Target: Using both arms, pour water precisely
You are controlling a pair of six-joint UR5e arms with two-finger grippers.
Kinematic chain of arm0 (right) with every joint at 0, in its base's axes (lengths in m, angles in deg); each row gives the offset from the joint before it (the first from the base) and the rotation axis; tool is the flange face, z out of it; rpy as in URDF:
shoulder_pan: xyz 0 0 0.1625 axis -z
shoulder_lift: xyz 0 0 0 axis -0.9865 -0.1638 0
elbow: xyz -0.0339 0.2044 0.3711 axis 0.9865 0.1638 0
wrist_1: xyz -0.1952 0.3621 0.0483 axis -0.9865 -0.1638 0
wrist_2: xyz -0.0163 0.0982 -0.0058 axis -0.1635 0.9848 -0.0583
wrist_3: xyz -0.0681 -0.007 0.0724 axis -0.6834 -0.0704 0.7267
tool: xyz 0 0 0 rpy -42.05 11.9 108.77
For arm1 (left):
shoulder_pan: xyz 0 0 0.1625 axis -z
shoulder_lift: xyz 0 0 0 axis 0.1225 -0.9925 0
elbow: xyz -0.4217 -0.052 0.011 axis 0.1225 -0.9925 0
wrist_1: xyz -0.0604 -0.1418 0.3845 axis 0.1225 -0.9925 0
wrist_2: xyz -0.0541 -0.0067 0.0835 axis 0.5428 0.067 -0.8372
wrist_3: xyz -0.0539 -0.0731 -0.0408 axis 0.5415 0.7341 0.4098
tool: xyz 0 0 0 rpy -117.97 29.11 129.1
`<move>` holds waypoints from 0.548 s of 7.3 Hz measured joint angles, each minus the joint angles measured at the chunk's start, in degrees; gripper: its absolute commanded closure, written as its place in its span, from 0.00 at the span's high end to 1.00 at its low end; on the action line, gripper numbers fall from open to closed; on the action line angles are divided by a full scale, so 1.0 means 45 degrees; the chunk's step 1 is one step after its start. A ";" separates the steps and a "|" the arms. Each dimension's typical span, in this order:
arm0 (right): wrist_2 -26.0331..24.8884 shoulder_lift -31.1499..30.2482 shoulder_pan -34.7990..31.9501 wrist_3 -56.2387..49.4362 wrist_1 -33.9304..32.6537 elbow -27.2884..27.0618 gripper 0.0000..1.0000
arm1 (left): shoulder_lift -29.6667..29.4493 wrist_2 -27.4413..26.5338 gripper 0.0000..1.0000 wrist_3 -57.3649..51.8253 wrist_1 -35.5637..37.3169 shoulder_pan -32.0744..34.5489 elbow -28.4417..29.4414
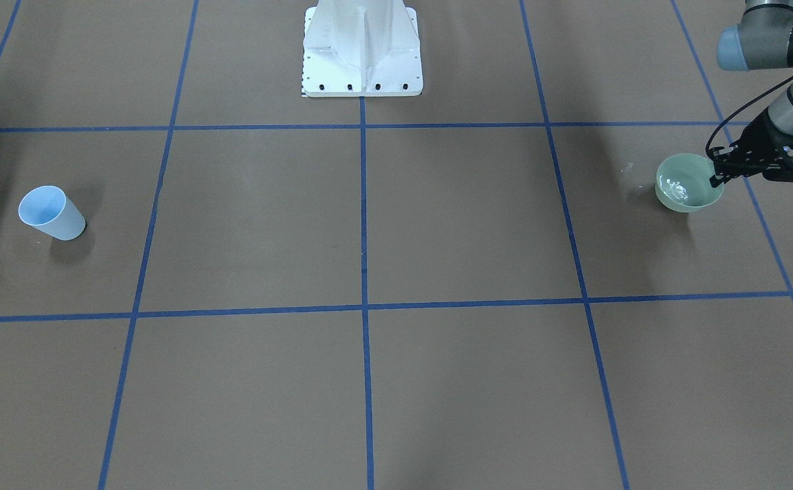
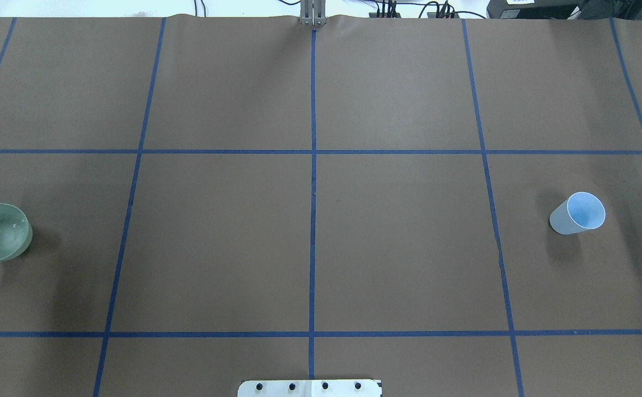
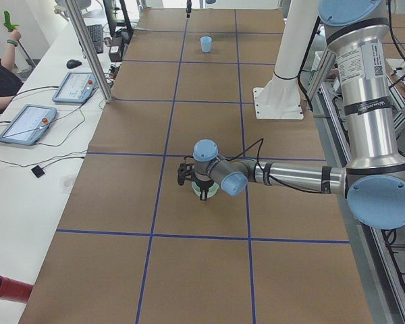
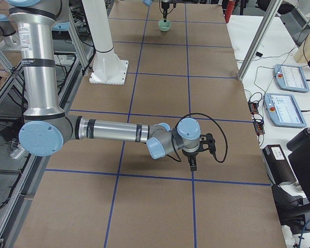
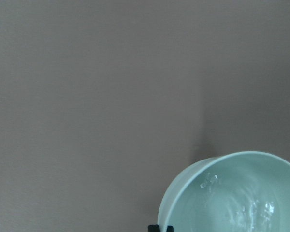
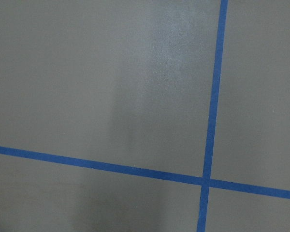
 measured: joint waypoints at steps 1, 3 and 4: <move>0.0016 0.0026 -0.0001 0.0000 0.0000 -0.0006 0.99 | -0.0061 0.0720 0.06 -0.0859 -0.0133 0.0823 0.0634; 0.0031 0.0053 -0.0002 0.0000 -0.0001 -0.0011 0.99 | -0.0153 0.1450 1.00 -0.1746 -0.0291 0.1641 0.1399; 0.0041 0.0032 -0.0006 0.0000 -0.0001 -0.0012 0.99 | -0.0167 0.1416 1.00 -0.1847 -0.0417 0.1728 0.1595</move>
